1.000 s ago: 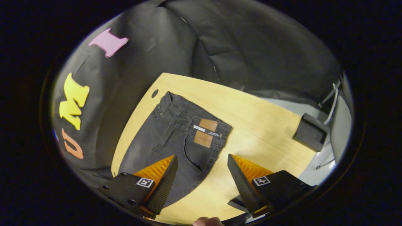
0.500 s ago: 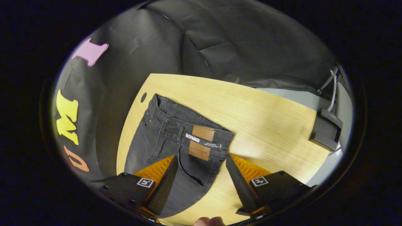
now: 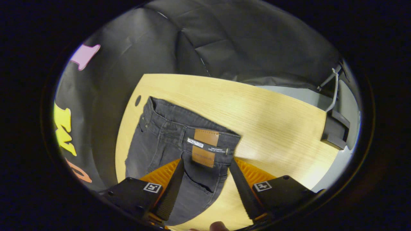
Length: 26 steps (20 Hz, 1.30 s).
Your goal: Grasp the waist and the cuffs of the jeans and fold them to make the two legs overlap; first hold the waist and fold one-third of the jeans toward the cuffs, then hold the cuffs and fold the remaining one-third in the same direction to finish folding.
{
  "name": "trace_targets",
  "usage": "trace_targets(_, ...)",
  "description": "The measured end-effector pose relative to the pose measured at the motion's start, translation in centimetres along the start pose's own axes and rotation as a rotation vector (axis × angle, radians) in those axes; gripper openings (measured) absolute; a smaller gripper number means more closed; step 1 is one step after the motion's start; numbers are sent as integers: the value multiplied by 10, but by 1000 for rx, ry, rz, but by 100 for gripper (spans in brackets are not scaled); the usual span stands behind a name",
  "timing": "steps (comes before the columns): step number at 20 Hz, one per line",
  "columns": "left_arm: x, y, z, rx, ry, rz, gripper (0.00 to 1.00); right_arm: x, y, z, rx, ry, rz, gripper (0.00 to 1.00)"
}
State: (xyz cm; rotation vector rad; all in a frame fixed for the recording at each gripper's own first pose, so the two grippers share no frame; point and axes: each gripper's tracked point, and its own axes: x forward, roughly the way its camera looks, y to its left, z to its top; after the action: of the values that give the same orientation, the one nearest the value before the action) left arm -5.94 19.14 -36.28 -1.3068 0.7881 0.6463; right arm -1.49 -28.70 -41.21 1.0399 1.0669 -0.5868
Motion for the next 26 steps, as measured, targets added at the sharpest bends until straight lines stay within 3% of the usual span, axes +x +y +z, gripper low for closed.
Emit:
trace_targets(2,4,-1,0,6,6,24,84,3,-5,-4,-40,42,-43,83)
trace_targets(3,5,-3,-2,8,13,25,64,2,-9,-1,-53,32,-62,72)
trace_targets(6,14,-2,-5,9,37,33,53,3,-14,2,-41,65,-67,37)
trace_targets(8,15,3,-3,-4,46,60,22,6,-7,-1,-15,57,-51,28)
trace_targets(9,14,3,-3,1,61,64,14,7,-7,0,-12,59,-40,29)
trace_targets(10,11,4,-4,5,73,65,11,4,-8,-1,5,65,-29,24)
trace_targets(11,9,1,-3,5,82,59,8,4,-5,0,28,70,-18,7)
trace_targets(12,8,-1,-2,4,87,51,7,4,-3,0,53,74,-4,10)
trace_targets(17,-8,-20,-1,15,93,-3,5,-23,3,6,60,51,46,10)
trace_targets(18,-13,-27,-1,22,94,-19,5,-24,10,4,58,52,60,2)
trace_targets(19,-20,-37,0,32,95,-37,5,-31,14,6,57,49,75,2)
trace_targets(26,-39,-120,13,150,118,-133,4,-75,82,36,-2,13,183,1)
